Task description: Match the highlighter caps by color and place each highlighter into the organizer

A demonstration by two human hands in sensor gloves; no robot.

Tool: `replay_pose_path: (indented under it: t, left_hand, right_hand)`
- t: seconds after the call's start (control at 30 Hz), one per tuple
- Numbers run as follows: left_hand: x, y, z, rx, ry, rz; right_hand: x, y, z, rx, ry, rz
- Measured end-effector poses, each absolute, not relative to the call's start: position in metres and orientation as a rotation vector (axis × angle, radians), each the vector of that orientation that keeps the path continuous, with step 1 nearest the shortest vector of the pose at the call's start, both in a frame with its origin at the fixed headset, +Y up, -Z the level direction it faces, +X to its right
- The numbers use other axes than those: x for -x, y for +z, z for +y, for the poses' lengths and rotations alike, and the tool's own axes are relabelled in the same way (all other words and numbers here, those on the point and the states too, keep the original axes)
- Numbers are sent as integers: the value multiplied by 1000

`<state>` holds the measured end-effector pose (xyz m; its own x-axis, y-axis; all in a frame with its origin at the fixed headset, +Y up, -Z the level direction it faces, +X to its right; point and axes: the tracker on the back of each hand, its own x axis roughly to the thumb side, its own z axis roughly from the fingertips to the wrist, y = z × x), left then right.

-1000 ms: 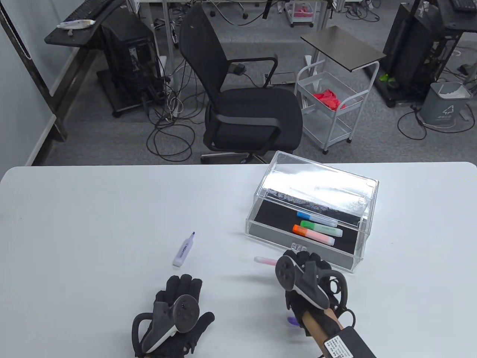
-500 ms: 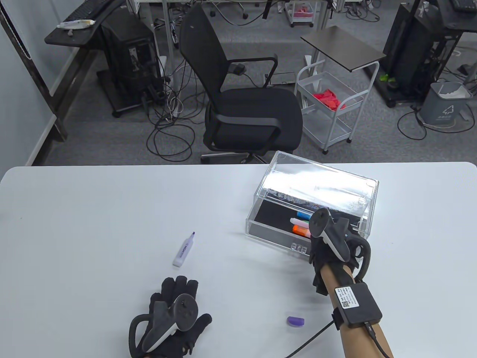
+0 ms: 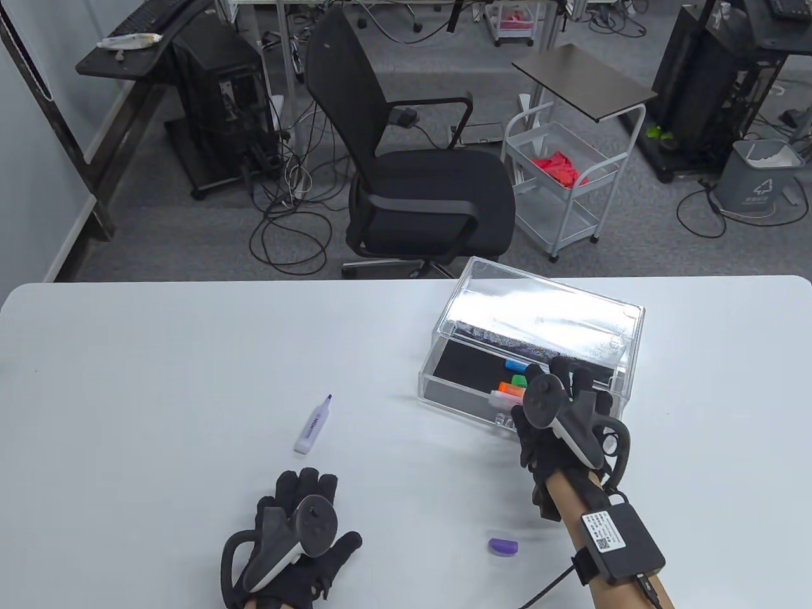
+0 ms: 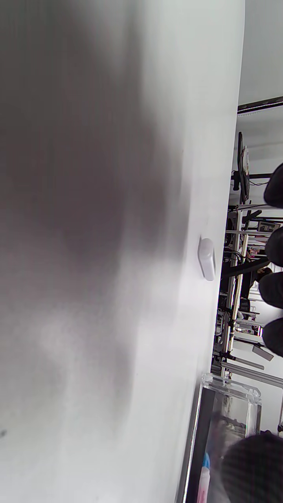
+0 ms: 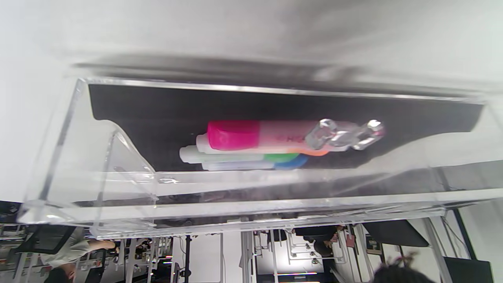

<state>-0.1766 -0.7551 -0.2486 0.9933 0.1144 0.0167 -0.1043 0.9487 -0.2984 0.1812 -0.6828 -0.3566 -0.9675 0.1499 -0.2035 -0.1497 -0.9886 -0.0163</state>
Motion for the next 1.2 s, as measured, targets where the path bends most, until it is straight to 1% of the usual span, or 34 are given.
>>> replay_pose_path:
  t: [0.13,0.37,0.57,0.7,0.87,1.1,1.2]
  left_hand:
    - [173,-247,-753,291,86,-50]
    - [166,-245,-753,301,95,-80]
    - [160,-244,-754,313,96,-95]
    - [157,-244,-754,322,93,-102]
    - [155,-245,-755,340,118,-112]
    - [155,-248,-751,320,125,-108]
    - [163,-256,-743,295,149,-62]
  right_hand:
    - [-175,-330,-679,206,2928,-107]
    - [-167,-289,-681,167,2880,-58]
    - [-155,-258,-694,136,2873,-21]
    - [-153,-249,-707,141,2849,-12]
    - [-156,-249,-722,158,2840,-3]
    - [-163,-253,-729,176,2794,10]
    - [-165,-253,-730,178,2792,10]
